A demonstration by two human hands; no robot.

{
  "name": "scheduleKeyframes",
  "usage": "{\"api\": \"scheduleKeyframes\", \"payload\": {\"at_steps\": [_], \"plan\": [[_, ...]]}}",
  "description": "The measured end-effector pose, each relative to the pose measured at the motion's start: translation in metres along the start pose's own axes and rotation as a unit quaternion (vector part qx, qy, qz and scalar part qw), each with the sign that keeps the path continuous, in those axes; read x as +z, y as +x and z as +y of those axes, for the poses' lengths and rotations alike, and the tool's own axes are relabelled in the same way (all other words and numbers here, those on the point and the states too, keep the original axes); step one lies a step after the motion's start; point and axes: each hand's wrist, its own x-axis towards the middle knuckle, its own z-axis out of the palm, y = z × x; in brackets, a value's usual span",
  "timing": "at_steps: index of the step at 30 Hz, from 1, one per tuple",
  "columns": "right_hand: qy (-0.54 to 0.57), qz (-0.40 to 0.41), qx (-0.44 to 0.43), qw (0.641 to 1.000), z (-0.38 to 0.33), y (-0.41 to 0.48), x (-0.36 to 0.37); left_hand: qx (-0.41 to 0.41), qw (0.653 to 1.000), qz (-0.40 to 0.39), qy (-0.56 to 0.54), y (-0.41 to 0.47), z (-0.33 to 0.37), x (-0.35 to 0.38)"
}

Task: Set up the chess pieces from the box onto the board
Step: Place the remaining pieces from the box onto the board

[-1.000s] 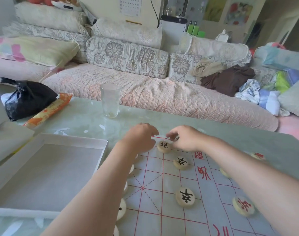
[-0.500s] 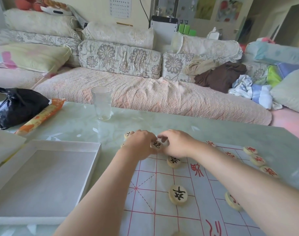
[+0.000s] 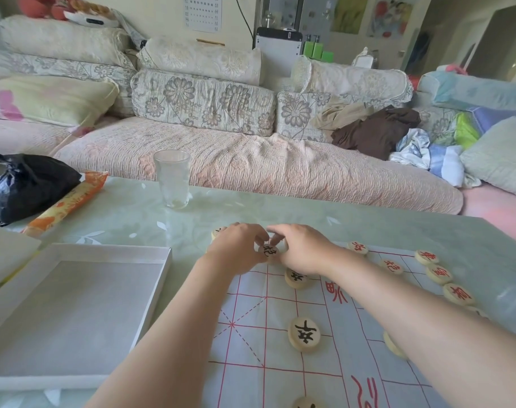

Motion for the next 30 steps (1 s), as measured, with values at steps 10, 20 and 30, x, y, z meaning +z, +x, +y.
{"api": "scheduleKeyframes", "payload": {"at_steps": [10, 20, 30], "plan": [[0.015, -0.002, 0.011, 1.000, -0.002, -0.006, 0.001, -0.008, 1.000, -0.021, 0.018, -0.005, -0.001, 0.000], [0.001, 0.036, 0.077, 0.996, 0.042, 0.011, -0.031, -0.011, 1.000, -0.018, 0.006, 0.005, 0.012, 0.003], [-0.059, -0.011, 0.058, 0.997, 0.051, 0.025, -0.012, -0.009, 0.999, -0.018, 0.040, 0.022, 0.034, 0.025]]}}
